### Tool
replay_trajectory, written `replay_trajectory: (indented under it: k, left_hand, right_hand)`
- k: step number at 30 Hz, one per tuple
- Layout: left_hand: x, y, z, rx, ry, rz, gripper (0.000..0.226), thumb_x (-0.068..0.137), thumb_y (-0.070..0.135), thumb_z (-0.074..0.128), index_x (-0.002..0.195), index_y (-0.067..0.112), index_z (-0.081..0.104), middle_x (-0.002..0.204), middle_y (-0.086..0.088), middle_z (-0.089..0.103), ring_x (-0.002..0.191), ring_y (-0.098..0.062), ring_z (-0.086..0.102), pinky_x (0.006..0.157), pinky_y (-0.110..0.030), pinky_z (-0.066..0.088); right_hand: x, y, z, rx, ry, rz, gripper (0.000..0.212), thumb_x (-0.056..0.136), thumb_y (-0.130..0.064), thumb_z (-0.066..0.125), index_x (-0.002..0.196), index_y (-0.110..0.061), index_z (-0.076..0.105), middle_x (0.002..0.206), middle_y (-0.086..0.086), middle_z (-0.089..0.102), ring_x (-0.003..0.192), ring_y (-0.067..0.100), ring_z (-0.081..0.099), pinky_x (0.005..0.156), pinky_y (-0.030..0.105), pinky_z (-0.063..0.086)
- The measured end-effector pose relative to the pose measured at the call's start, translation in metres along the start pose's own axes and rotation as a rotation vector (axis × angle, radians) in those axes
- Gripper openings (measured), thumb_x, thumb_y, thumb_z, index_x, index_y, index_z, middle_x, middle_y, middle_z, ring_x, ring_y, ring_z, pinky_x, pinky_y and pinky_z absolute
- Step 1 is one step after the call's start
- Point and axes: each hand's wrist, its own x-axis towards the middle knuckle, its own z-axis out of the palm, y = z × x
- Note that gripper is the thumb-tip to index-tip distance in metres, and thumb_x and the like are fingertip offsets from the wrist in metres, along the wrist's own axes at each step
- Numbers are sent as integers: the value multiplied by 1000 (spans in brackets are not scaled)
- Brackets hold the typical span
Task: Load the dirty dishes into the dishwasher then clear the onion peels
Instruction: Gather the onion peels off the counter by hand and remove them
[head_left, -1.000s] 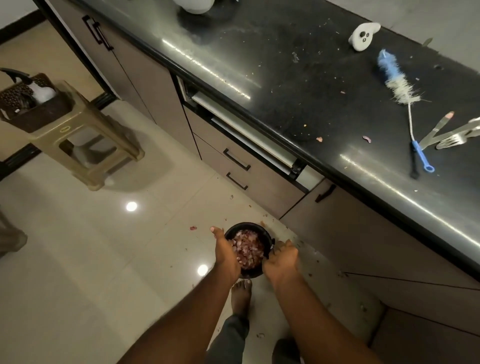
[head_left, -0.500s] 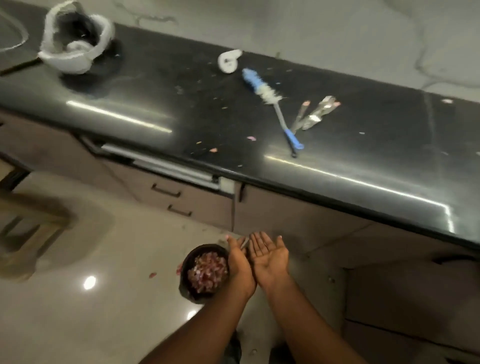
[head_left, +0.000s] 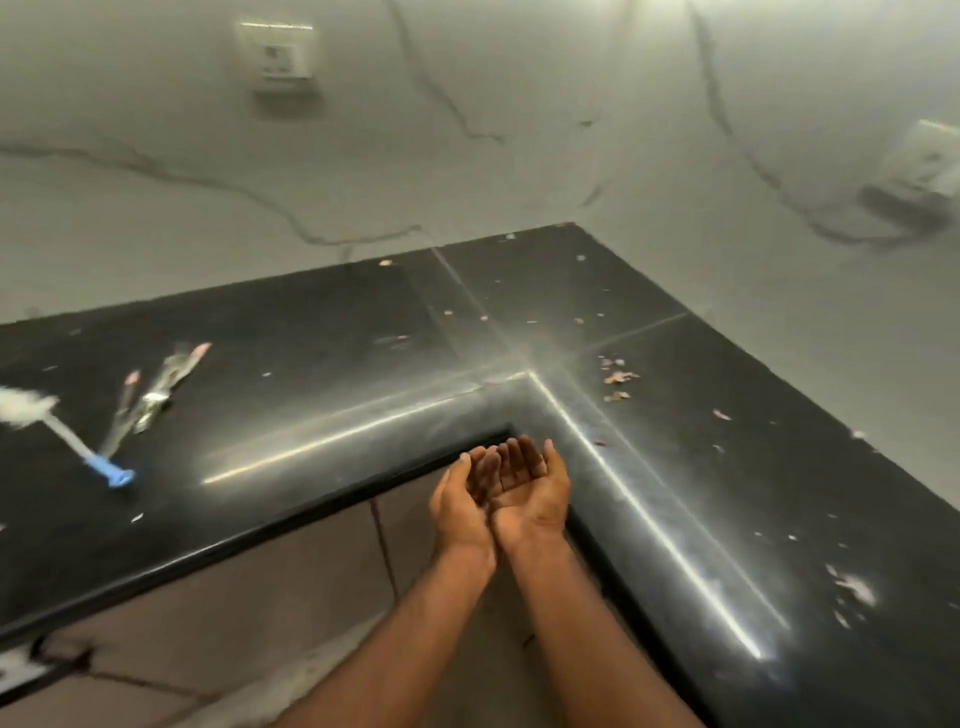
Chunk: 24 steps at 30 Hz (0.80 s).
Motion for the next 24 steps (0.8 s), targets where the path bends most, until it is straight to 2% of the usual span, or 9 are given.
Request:
replay_trajectory:
  k: [3, 7, 8, 10, 12, 14, 16, 20, 24]
  left_hand:
    - [2, -45, 44, 108, -71, -47, 16, 101, 9, 59, 96, 3, 73, 84, -11, 77, 74, -16, 75, 69, -26, 61]
    - [16, -83, 70, 226, -138, -104, 17, 102, 8, 57, 106, 1, 72, 101, -19, 77, 93, -25, 76, 85, -33, 61]
    - [25, -89, 75, 235, -131, -108, 17, 103, 8, 56, 108, 1, 71, 105, -20, 77, 98, -28, 75, 89, -34, 60]
    - [44, -92, 85, 245, -108, -96, 19, 104, 9, 54, 109, 0, 69, 109, -21, 75, 103, -31, 72, 91, -35, 58]
    - [68, -93, 100, 266, -90, -67, 20, 105, 10, 53, 110, 0, 69, 106, -20, 75, 102, -30, 72, 91, -35, 58]
    - [92, -92, 118, 287, -80, -39, 21, 105, 10, 52, 112, 0, 68, 104, -18, 76, 100, -27, 73, 91, -35, 58]
    - [116, -93, 139, 292, -94, -22, 21, 105, 10, 51, 111, 0, 68, 103, -17, 76, 98, -25, 74, 91, -34, 58]
    - [167, -100, 174, 385, -167, -5, 23, 107, 9, 48, 103, 3, 69, 96, -13, 76, 93, -21, 73, 88, -31, 58]
    - [212, -103, 191, 609, -294, 60, 28, 109, 13, 47, 102, 4, 72, 99, -13, 78, 95, -20, 75, 89, -32, 58]
  right_hand:
    - [18, -62, -13, 28, 1, -98, 26, 96, -34, 65, 89, -11, 74, 84, 7, 75, 73, 20, 73, 72, 33, 60]
    - [42, -114, -40, -123, 93, -274, 24, 103, -23, 57, 99, -7, 74, 100, 16, 75, 88, 25, 74, 77, 33, 61]
    - [50, -122, -50, -336, 126, -393, 22, 104, -20, 56, 102, -8, 75, 105, 15, 76, 96, 26, 74, 83, 31, 59]
    - [64, -128, -72, -1061, 133, -711, 24, 102, -18, 55, 114, -20, 76, 117, 2, 76, 113, 18, 69, 97, 22, 51]
    - [86, -124, -93, -1725, 21, -905, 39, 99, -23, 51, 134, -21, 68, 143, 2, 64, 136, 17, 56, 115, 24, 37]
    - [104, -113, -103, -2068, 22, -910, 55, 100, -36, 43, 149, -16, 56, 159, 8, 46, 149, 24, 41, 125, 34, 21]
    - [115, -106, -99, -2239, 104, -829, 63, 100, -48, 39, 152, -16, 52, 162, 9, 42, 150, 26, 39, 123, 42, 17]
    - [154, -111, -76, -2339, 178, -838, 67, 105, -60, 26, 153, -20, 50, 163, 5, 41, 151, 28, 36, 116, 52, 20]
    - [202, -131, -53, -2350, 267, -661, 75, 103, -71, 12, 162, -28, 30, 172, 1, 14, 159, 28, 8, 122, 53, 6]
